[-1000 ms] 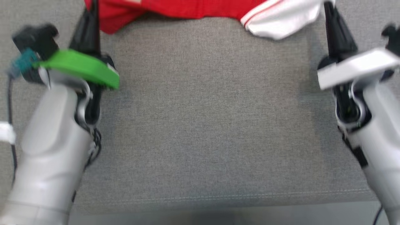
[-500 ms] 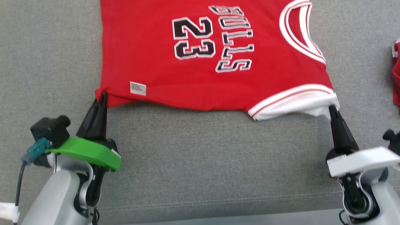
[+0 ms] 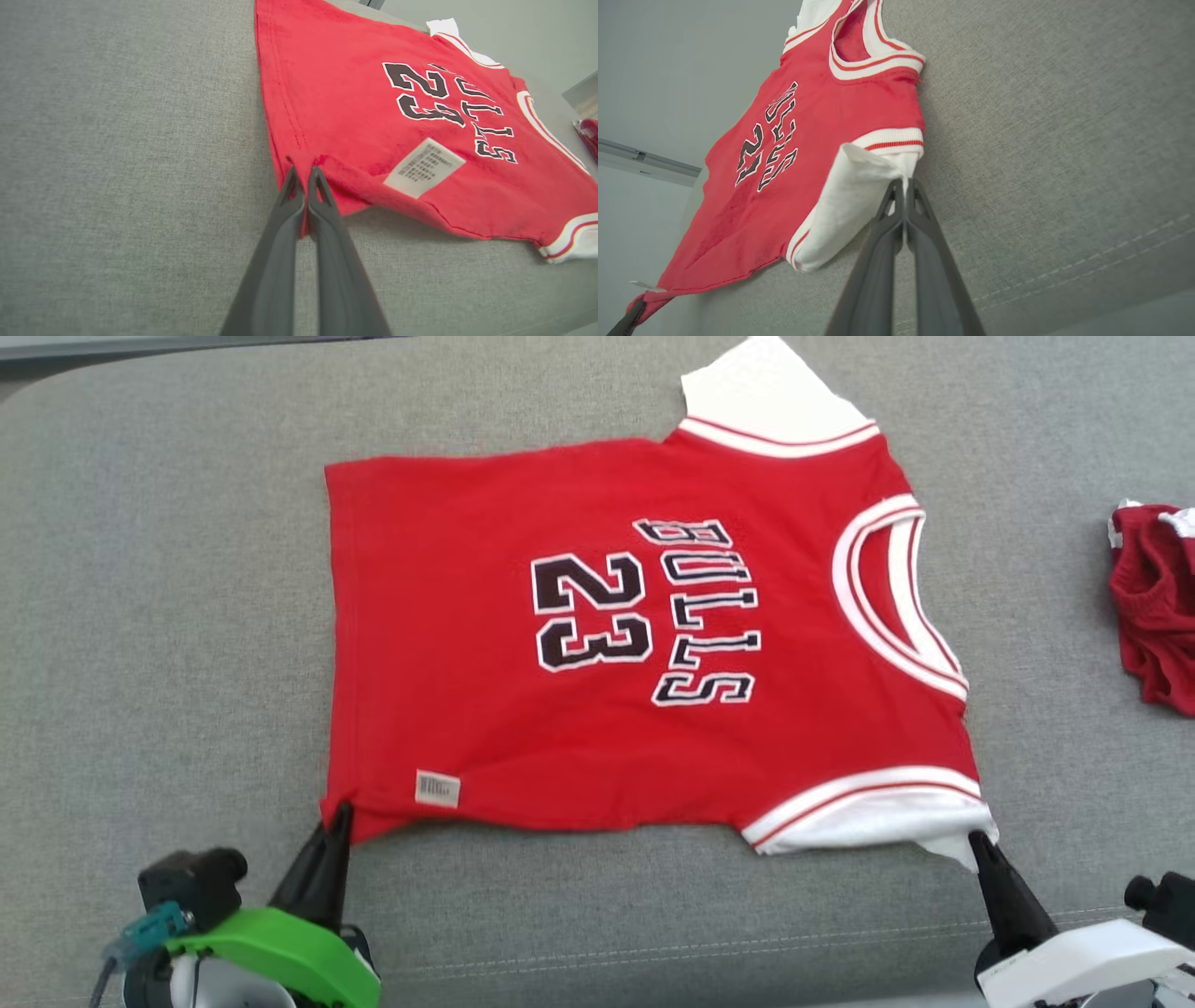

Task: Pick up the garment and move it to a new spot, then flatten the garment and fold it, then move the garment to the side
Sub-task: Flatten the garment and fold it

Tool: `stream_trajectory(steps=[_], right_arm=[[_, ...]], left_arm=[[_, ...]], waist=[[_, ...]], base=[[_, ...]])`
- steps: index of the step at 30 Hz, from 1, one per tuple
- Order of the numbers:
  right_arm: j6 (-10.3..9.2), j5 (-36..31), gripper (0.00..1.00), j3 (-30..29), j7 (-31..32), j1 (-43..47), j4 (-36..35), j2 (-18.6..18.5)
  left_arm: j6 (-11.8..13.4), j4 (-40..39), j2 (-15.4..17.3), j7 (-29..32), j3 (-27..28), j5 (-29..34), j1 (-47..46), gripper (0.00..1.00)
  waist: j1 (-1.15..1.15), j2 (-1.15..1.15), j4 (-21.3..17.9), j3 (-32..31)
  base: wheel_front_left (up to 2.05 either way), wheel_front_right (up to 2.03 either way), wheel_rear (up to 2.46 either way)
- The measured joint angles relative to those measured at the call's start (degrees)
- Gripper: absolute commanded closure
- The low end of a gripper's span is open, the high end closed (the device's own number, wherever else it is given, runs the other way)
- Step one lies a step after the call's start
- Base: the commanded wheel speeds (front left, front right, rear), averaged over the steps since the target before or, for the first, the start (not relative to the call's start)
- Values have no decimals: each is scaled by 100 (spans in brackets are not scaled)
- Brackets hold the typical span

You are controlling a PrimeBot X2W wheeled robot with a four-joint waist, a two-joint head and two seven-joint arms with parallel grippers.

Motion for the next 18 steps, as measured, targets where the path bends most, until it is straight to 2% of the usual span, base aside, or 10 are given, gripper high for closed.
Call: stream_trajectory(steps=[7,18], right_arm=[[-1,-171,100,-131,237,172,171,41],[-1,-36,100,-327,510,-182,-307,57]], left_arm=[[49,-73,0,123,-92,-144,377,100],[-4,-293,158,392,-99,-147,49,100]], waist=[[0,0,40,-136],[0,0,54,-14]], base=[[0,0,0],[0,0,0]])
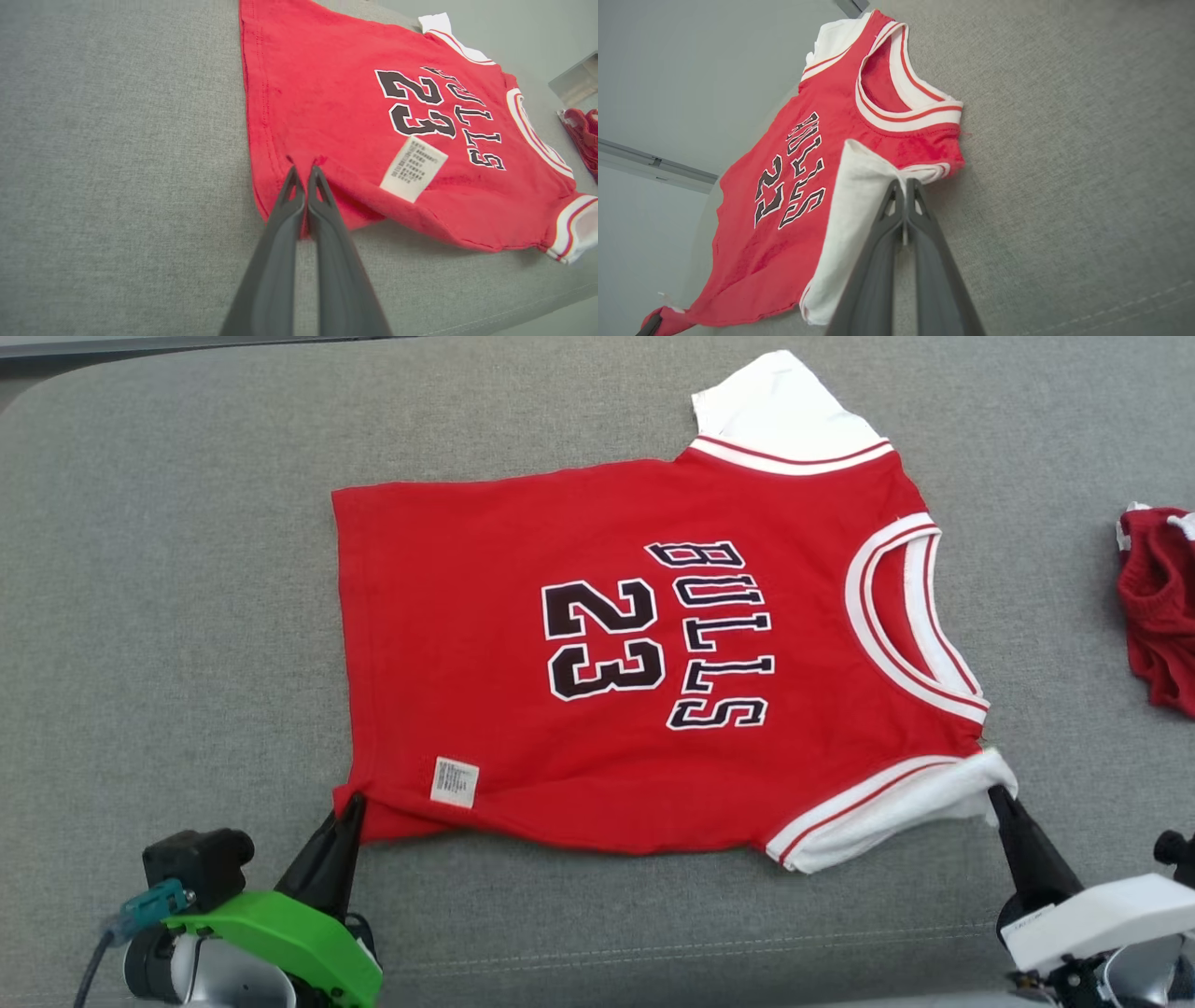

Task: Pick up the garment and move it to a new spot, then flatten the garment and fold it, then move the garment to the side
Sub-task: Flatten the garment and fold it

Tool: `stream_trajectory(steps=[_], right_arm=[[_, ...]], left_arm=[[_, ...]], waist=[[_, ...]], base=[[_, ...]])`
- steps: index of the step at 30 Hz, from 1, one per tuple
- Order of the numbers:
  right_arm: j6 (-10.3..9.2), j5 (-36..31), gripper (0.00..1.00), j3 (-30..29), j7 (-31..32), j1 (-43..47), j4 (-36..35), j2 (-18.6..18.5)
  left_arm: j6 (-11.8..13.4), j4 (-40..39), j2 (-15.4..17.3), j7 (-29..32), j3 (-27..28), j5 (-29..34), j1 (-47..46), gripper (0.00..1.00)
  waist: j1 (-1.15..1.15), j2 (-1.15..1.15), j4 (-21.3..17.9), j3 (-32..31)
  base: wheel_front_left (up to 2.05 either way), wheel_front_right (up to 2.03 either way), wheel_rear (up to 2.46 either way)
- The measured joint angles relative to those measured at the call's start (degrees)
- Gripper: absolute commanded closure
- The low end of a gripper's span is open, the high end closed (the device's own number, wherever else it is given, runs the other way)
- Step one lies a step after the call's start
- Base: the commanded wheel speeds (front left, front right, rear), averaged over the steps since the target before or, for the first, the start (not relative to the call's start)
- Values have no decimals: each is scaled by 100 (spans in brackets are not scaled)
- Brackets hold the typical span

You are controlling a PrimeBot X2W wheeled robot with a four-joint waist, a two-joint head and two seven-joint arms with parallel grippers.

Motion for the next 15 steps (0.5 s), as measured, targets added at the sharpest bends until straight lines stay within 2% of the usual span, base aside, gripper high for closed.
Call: stream_trajectory(steps=[7,15], right_arm=[[0,-166,100,-124,163,-940,220,-5],[0,-425,100,-124,200,-1973,1161,-267]], left_arm=[[22,22,14,216,54,-7,-514,100],[-48,425,-170,157,78,-51,-927,100]], waist=[[0,0,-25,160],[0,0,18,366]], base=[[0,0,0],[0,0,0]])
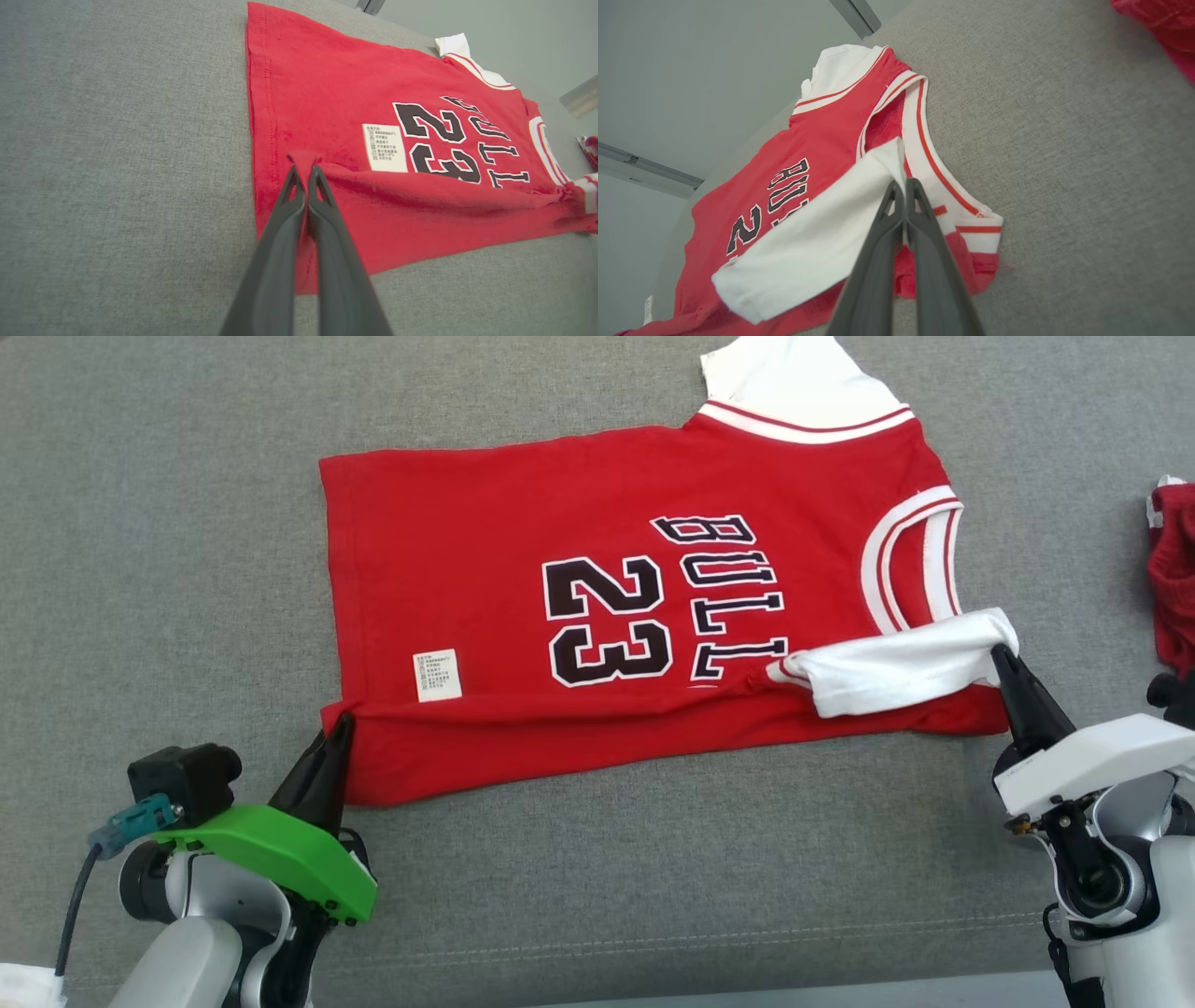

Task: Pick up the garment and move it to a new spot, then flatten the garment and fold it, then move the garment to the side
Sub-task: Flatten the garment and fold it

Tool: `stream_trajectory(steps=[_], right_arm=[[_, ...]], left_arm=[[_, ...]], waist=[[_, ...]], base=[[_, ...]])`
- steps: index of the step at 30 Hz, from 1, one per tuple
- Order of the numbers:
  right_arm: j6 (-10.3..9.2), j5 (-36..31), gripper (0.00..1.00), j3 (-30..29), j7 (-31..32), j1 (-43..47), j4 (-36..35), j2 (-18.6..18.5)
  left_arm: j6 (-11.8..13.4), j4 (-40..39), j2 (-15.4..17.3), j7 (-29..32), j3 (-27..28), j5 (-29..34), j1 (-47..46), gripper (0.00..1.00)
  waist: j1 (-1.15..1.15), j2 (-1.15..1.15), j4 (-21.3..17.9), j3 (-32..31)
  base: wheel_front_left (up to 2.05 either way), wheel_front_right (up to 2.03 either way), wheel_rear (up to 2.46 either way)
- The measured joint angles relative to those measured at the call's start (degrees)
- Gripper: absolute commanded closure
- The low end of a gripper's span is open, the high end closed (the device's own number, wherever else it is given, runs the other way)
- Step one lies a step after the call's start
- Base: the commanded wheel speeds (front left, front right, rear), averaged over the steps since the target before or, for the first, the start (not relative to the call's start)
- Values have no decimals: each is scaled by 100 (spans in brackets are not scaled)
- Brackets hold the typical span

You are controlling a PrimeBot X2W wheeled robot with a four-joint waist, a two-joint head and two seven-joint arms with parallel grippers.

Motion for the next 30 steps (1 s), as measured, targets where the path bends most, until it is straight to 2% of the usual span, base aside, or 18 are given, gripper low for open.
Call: stream_trajectory(steps=[10,11,12,13,14,15,16,17,21,28,30], right_arm=[[0,-74,100,154,-263,-575,700,-158],[0,-42,95,196,-345,-611,701,-157],[0,-18,52,221,-424,-655,705,-155],[1,29,0,252,-504,-677,701,-159],[0,75,0,282,-602,-681,698,-165],[0,83,0,327,-682,-679,691,-187],[0,83,0,366,-780,-671,666,-213],[0,83,0,389,-882,-653,633,-235],[0,-24,0,530,-1328,-382,435,-293],[1,-970,0,734,-2301,139,-118,-353],[0,-1126,0,745,-2403,193,-187,-333]], left_arm=[[-268,747,-269,-86,-87,-96,-463,100],[-279,801,-271,-96,-84,-96,-483,100],[-286,846,-274,-93,-79,-101,-506,100],[-303,889,-280,-93,-79,-122,-521,100],[-304,928,-293,-97,-81,-138,-524,100],[-304,955,-302,-103,-78,-142,-525,81],[-303,976,-314,-156,-66,-143,-525,54],[-300,983,-327,-232,-46,-142,-525,0],[-191,991,-372,-594,58,-94,-484,0],[254,743,-327,-1362,240,402,-302,0],[305,715,-304,-1414,245,476,-293,0]], waist=[[0,0,90,197],[0,0,81,209],[0,0,70,218],[0,0,60,223],[0,0,52,224],[0,0,49,218],[0,0,49,208],[0,0,52,195],[0,0,67,112],[0,0,42,-120],[0,0,34,-159]], base=[[0,0,0],[0,0,0],[0,0,0],[0,0,0],[0,0,0],[0,0,0],[0,0,0],[0,0,0],[0,0,0],[0,0,0],[0,0,0]])
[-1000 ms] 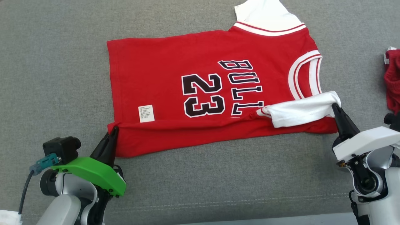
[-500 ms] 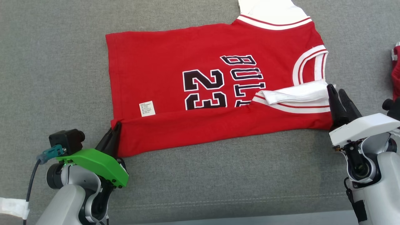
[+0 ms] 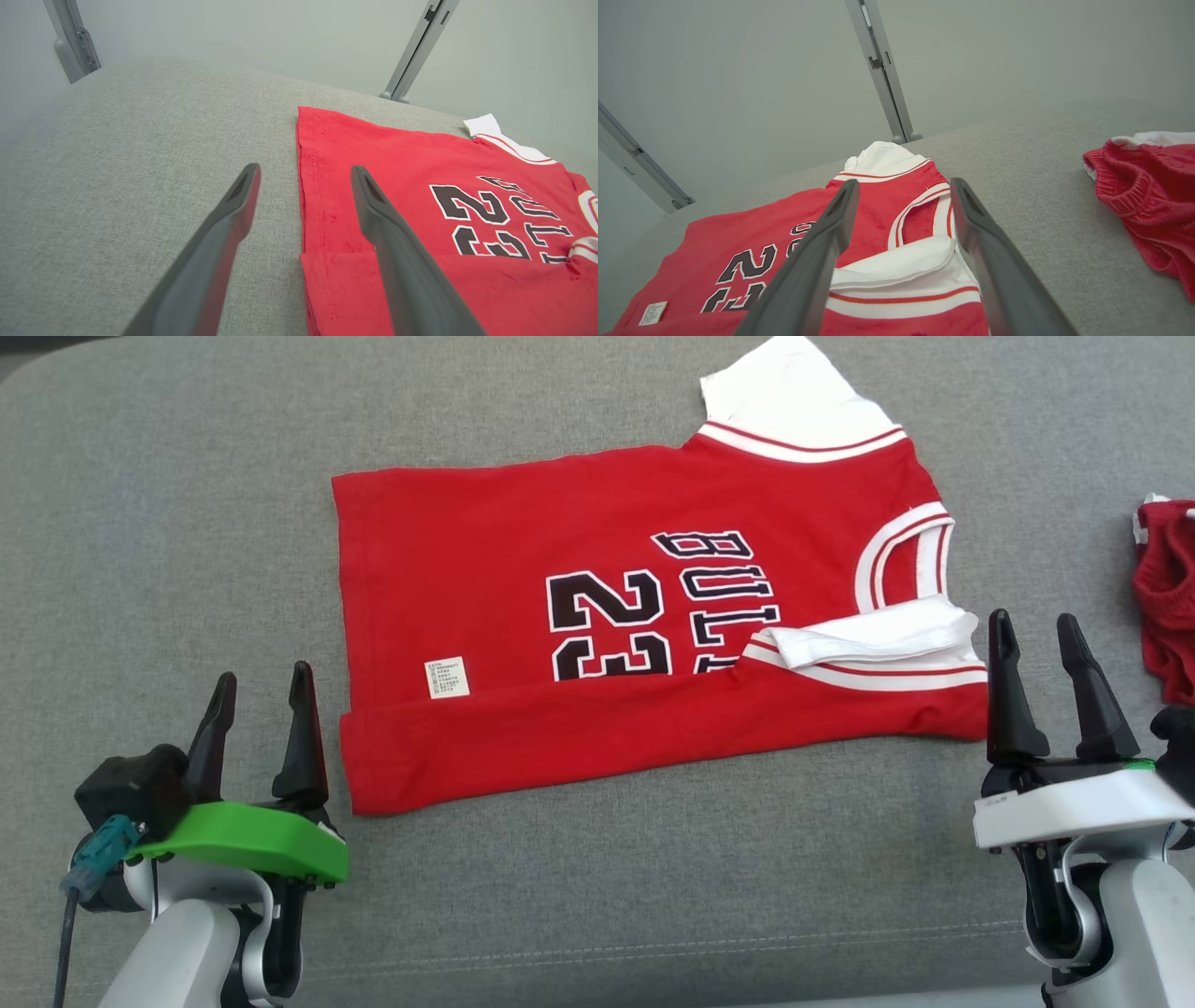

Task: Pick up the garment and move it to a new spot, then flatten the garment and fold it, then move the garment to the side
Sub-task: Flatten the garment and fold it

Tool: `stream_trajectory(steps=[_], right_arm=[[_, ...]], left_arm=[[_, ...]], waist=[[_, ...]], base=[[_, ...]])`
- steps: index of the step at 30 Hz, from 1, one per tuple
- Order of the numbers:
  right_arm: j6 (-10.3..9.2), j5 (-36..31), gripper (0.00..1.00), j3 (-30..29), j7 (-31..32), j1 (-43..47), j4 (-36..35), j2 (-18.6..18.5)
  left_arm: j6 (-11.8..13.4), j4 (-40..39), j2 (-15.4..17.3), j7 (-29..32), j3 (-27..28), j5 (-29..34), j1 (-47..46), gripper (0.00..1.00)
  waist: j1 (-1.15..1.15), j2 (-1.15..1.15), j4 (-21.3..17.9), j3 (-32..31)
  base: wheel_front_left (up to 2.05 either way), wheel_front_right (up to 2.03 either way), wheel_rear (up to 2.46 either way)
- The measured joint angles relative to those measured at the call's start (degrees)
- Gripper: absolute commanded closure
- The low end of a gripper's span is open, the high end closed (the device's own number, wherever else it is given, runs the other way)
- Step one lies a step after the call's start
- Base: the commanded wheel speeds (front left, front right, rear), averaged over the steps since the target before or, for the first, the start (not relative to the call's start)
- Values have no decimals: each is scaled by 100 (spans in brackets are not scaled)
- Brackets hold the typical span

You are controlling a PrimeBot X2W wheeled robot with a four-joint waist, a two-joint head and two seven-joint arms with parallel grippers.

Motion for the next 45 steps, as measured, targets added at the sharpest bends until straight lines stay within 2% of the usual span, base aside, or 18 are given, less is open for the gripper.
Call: stream_trajectory(steps=[6,12,26,40,45], right_arm=[[1,-937,0,136,-240,305,-304,87],[3,-1423,0,213,-225,745,-302,186],[2,-1541,0,205,75,1280,-254,275],[3,-1633,0,187,294,1287,-309,261],[2,-1746,0,107,603,1200,-69,179]], left_arm=[[205,-97,131,-215,26,401,135,0],[357,-18,145,-294,34,630,478,0],[450,-89,194,-146,-266,773,985,0],[474,-107,177,29,-485,896,853,0],[248,19,34,402,-656,648,750,0]], waist=[[0,0,-45,-264],[0,0,-93,-571],[0,0,-194,-1172],[0,0,-54,-1127],[0,0,-36,-1013]], base=[[0,0,0],[0,0,0],[0,0,0],[0,0,0],[0,0,0]])
